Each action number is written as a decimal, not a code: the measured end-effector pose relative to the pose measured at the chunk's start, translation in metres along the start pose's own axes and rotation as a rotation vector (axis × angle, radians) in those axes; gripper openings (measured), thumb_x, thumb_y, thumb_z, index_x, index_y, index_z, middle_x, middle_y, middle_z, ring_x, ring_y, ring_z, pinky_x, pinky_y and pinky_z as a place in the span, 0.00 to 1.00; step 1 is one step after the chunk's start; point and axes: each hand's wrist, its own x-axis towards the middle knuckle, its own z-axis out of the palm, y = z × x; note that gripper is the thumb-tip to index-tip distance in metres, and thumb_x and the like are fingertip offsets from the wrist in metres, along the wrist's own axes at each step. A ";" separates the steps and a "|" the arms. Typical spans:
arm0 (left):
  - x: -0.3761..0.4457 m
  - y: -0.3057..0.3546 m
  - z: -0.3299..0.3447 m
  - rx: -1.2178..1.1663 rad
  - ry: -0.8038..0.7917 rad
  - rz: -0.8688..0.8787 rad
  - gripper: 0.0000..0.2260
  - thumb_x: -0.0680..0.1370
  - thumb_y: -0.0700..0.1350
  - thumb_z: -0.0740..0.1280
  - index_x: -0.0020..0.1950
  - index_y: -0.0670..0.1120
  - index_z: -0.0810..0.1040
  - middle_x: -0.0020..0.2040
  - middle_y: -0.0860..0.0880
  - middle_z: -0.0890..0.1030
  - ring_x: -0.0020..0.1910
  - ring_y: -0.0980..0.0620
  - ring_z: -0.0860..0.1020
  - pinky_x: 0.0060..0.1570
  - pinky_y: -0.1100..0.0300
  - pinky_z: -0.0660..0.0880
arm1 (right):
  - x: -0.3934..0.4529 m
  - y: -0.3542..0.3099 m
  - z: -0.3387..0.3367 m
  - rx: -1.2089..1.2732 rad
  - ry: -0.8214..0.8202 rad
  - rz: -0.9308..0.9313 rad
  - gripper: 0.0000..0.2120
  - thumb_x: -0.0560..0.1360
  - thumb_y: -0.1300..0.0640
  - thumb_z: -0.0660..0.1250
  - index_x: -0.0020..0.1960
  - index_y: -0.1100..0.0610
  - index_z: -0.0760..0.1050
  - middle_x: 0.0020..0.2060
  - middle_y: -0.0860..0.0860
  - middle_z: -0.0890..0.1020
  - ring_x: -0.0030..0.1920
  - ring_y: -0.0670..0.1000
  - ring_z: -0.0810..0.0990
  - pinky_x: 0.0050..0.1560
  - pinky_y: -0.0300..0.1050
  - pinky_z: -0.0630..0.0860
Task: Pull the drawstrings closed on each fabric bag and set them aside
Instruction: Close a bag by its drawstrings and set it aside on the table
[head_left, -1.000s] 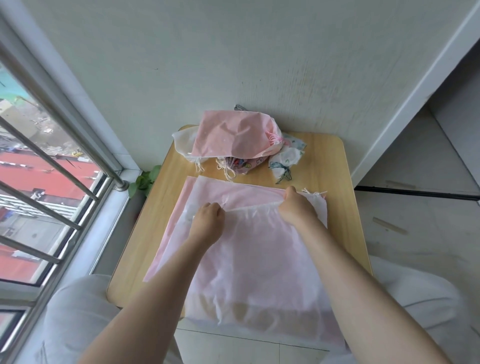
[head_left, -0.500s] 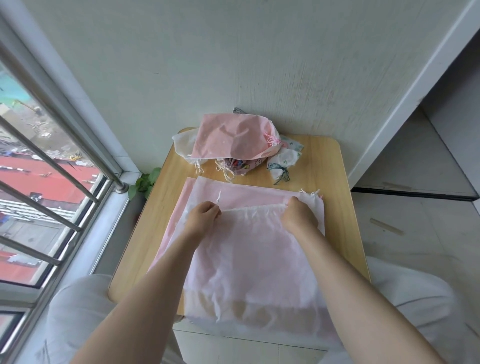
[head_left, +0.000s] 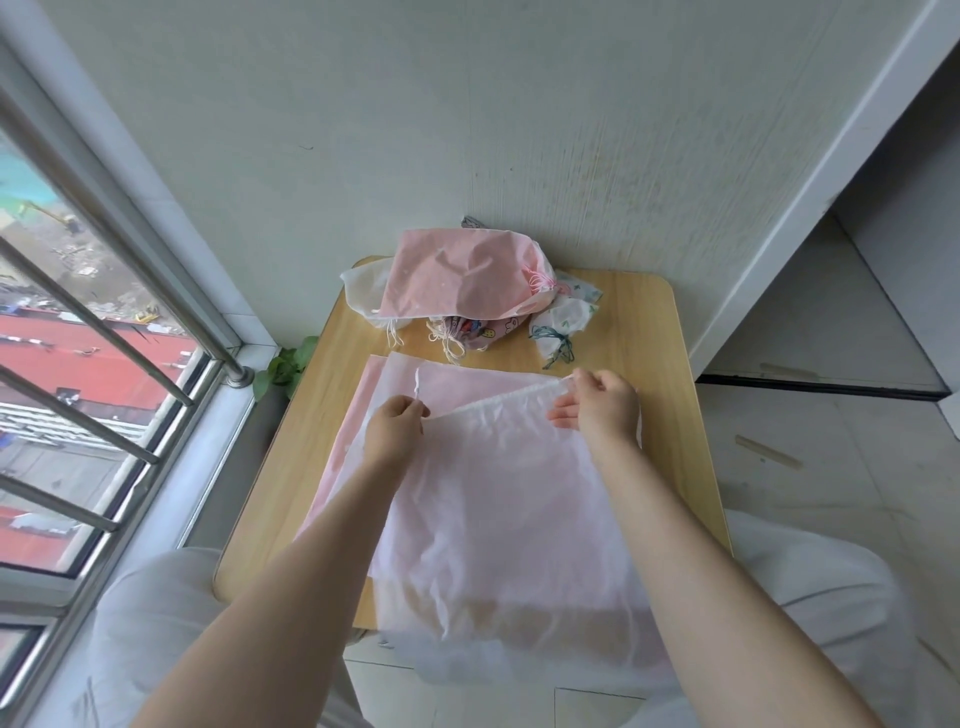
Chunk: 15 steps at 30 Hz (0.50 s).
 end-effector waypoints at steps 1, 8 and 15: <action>0.001 0.002 0.001 0.097 0.037 0.007 0.10 0.78 0.43 0.58 0.43 0.46 0.79 0.39 0.48 0.78 0.36 0.48 0.73 0.35 0.58 0.67 | 0.002 0.001 0.001 0.024 -0.003 0.048 0.10 0.81 0.56 0.60 0.48 0.63 0.73 0.33 0.61 0.80 0.26 0.57 0.81 0.25 0.44 0.78; 0.007 -0.001 -0.038 0.649 0.278 0.177 0.07 0.77 0.37 0.54 0.47 0.44 0.71 0.38 0.44 0.77 0.38 0.40 0.76 0.37 0.51 0.73 | 0.020 0.004 -0.009 0.285 0.219 0.246 0.09 0.80 0.61 0.54 0.51 0.63 0.72 0.30 0.57 0.76 0.17 0.50 0.73 0.20 0.37 0.70; 0.014 -0.009 -0.048 0.795 0.209 0.348 0.18 0.79 0.45 0.58 0.29 0.43 0.67 0.27 0.48 0.66 0.30 0.43 0.70 0.32 0.53 0.68 | 0.014 -0.012 -0.001 0.715 0.116 0.383 0.08 0.84 0.57 0.53 0.55 0.62 0.67 0.36 0.57 0.77 0.32 0.52 0.80 0.31 0.42 0.78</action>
